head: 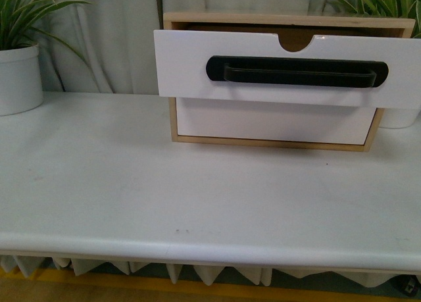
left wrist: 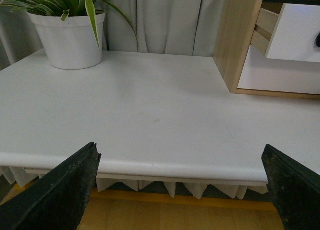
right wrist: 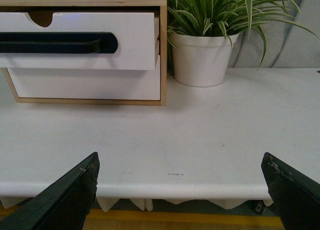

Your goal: Close drawer sideways

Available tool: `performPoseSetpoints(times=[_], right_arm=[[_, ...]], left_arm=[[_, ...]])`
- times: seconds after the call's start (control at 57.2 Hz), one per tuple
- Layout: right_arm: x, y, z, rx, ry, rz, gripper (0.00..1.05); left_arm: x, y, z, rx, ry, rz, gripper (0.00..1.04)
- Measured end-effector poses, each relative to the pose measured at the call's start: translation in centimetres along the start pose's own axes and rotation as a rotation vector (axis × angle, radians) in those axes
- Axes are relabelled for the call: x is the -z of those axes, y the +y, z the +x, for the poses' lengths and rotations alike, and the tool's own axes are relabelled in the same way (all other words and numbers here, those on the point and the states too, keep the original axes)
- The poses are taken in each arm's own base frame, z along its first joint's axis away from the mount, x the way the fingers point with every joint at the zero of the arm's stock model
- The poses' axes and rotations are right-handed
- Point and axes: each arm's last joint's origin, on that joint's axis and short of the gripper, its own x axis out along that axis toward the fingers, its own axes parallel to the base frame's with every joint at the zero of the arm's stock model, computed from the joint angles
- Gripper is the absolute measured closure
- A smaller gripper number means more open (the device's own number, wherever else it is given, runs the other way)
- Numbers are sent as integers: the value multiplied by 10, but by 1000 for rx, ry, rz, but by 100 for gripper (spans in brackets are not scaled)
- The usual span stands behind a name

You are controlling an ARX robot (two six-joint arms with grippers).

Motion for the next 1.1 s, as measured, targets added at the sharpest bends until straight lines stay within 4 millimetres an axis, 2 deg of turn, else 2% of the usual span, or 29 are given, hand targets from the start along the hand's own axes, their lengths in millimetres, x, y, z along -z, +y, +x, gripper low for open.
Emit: performPoseSetpoints(times=[1.1], right_arm=[[0,0,0,0,0,0,9]], left_arm=[[0,0,0,0,0,0,6]])
